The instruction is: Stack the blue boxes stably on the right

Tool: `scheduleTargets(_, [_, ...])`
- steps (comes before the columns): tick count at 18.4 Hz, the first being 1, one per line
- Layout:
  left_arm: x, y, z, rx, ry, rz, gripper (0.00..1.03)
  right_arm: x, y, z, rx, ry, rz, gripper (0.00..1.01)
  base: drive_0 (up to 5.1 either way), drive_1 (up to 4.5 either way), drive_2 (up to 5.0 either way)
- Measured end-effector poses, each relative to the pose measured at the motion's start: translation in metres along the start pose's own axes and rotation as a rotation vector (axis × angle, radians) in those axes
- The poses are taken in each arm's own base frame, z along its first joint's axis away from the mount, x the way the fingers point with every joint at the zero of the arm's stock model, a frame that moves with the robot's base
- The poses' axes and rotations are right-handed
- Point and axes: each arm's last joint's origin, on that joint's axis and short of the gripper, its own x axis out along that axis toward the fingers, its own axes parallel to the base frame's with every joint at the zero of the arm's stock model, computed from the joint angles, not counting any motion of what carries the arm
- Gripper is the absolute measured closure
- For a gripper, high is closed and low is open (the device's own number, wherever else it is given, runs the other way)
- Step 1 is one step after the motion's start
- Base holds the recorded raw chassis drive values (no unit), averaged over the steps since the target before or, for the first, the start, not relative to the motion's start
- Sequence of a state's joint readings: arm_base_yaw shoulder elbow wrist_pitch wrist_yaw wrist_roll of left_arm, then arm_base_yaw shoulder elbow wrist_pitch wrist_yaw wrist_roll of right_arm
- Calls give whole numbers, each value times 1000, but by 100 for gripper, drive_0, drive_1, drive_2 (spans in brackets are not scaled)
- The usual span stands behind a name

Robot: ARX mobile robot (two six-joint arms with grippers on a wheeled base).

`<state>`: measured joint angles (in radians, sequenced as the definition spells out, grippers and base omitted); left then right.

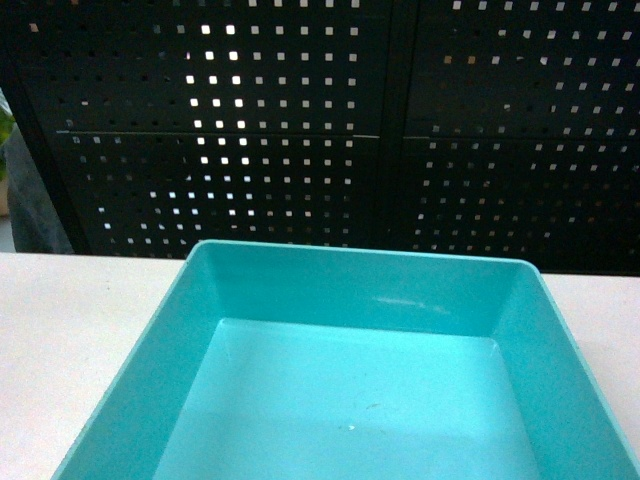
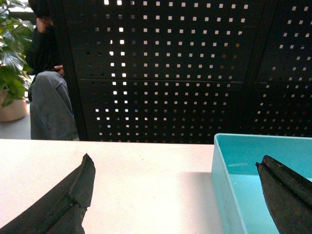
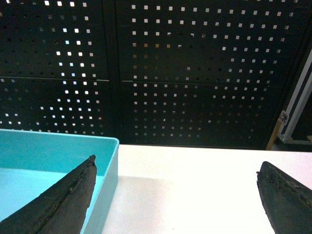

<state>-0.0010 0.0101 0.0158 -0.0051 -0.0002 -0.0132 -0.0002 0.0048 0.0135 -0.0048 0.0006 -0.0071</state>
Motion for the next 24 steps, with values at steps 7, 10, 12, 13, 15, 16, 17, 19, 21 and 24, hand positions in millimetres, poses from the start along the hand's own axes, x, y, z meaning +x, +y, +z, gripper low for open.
scheduleTargets(7, [0,-2,-5,-9,59,-44,5,1,2,5,8,-46,49,3,0,0,0])
scheduleTargets(10, [20,11,4,-22,54,-44,5,22,5,10,12,-51,116,3,0,0,0])
scheduleTargets(12, [39,12,25,-21,30,-107,5,38,5,22,8,-56,122,3,0,0,0])
scheduleTargets(13, [59,11,46,-22,15,-161,5,53,8,37,2,-70,137,3,0,0,0])
scheduleTargets(15, [94,7,62,-39,106,-207,5,82,15,48,-36,-27,175,3,0,0,0])
scheduleTargets(16, [108,3,63,-49,166,-232,5,95,19,48,-53,21,192,3,0,0,0])
scheduleTargets(17, [129,-6,61,-37,261,-255,5,115,24,46,-68,76,214,3,0,0,0])
scheduleTargets(19, [154,-20,66,12,320,-266,5,138,33,46,-89,145,247,3,0,0,0])
scheduleTargets(21, [175,-32,67,35,378,-291,5,161,45,43,-115,214,278,3,0,0,0])
scheduleTargets(24, [192,-49,42,82,517,-263,5,181,52,21,-143,334,279,3,0,0,0])
